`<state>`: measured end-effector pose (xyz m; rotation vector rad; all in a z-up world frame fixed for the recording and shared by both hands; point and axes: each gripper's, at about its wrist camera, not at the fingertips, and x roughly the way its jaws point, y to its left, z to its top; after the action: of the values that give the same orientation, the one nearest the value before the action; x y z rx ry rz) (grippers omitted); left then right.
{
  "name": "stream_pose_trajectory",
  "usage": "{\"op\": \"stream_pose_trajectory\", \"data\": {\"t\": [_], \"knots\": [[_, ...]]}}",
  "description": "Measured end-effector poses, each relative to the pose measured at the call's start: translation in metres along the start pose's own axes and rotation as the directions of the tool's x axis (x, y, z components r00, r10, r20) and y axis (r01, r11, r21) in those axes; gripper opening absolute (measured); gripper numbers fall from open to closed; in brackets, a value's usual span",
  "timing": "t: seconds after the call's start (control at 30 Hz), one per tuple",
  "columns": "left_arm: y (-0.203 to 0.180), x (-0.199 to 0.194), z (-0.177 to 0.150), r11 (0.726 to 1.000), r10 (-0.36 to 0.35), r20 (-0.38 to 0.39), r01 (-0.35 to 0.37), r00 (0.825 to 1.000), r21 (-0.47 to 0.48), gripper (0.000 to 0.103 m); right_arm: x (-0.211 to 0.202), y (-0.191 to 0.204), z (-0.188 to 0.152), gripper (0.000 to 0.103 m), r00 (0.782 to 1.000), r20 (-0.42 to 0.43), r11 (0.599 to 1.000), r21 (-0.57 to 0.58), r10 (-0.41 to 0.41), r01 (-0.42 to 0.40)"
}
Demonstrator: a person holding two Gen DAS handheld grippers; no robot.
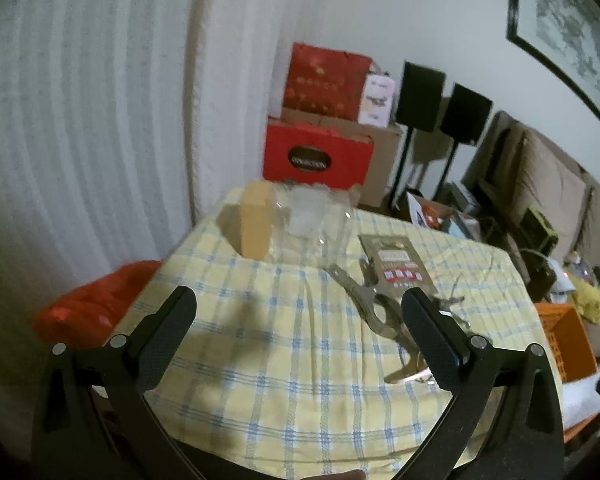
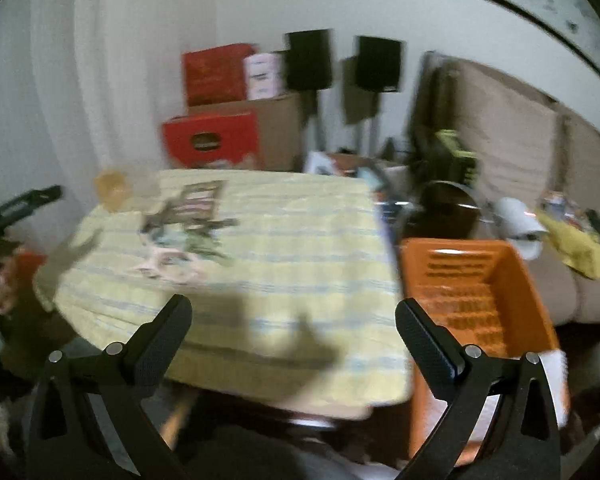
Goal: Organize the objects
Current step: 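Move both grippers from the basket over to the clips on the table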
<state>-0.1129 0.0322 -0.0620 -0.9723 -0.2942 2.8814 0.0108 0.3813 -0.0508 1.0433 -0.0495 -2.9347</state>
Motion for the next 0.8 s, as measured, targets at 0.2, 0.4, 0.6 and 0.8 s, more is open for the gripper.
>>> {"op": "stream_pose_trajectory", "data": {"t": [0.2, 0.4, 0.6, 0.8], "knots": [[-0.027, 0.037, -0.014, 0.987, -0.14, -0.172, 0.15, 0.975, 0.048, 0.103, 0.058, 0.038, 0.009, 0.102, 0.997, -0.057, 0.994, -0.104, -0.044, 0.038], [-0.065, 0.053, -0.037, 0.961, -0.142, -0.218, 0.187, 0.965, 0.203, 0.103, 0.115, 0.056, 0.018, 0.069, 0.97, -0.23, 0.99, -0.097, 0.079, -0.104], [-0.071, 0.064, -0.048, 0.952, -0.155, -0.258, 0.214, 0.954, 0.218, 0.102, 0.152, 0.065, 0.024, 0.053, 0.942, -0.308, 0.987, -0.047, 0.134, -0.155], [-0.044, 0.068, -0.04, 0.988, -0.079, -0.236, 0.108, 0.968, 0.112, 0.102, 0.164, 0.07, 0.028, 0.014, 0.905, -0.356, 0.971, 0.033, 0.234, -0.238]]}}
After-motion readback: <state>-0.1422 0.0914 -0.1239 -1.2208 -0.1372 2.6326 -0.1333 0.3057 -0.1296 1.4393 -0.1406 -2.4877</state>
